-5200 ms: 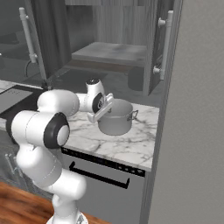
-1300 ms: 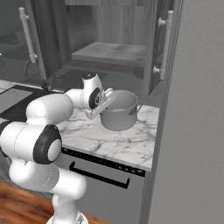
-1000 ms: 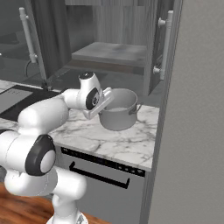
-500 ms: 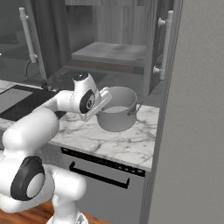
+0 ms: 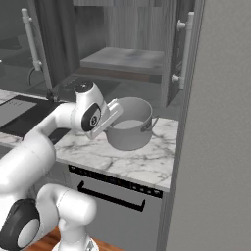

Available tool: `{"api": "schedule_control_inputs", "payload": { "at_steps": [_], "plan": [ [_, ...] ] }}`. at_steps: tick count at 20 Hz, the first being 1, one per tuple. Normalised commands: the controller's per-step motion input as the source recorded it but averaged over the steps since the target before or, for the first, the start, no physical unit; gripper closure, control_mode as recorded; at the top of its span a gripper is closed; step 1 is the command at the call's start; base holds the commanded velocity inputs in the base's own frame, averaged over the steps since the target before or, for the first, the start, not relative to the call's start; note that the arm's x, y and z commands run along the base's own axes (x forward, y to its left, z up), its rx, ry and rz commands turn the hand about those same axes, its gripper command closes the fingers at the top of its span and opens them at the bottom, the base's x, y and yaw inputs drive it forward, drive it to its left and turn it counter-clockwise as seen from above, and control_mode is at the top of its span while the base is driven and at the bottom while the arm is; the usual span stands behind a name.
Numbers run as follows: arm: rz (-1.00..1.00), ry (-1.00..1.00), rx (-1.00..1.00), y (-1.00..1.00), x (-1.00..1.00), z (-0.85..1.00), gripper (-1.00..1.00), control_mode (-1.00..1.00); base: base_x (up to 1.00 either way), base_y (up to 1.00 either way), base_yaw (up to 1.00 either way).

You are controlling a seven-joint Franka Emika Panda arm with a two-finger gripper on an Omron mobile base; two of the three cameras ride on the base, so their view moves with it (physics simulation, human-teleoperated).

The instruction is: Pick the kettle from the cabinet and place it on a stove burner. Then pick the pot from the counter and place it on another stove burner. Finally, turn both burners on.

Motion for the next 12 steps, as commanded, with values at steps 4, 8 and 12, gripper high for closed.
{"api": "schedule_control_inputs", "payload": {
  "at_steps": [4, 8, 12],
  "plan": [
    [0.0, 0.0, 0.0, 0.03, -0.34, 0.29, 1.0, -1.0, 0.0, 0.0, 0.0],
    [0.0, 0.0, 0.0, 0.05, -0.33, 0.26, 1.0, -1.0, 0.0, 0.0, 0.0],
    [0.0, 0.0, 0.0, 0.05, -0.33, 0.23, 1.0, -1.0, 0.0, 0.0, 0.0]
  ]
}}
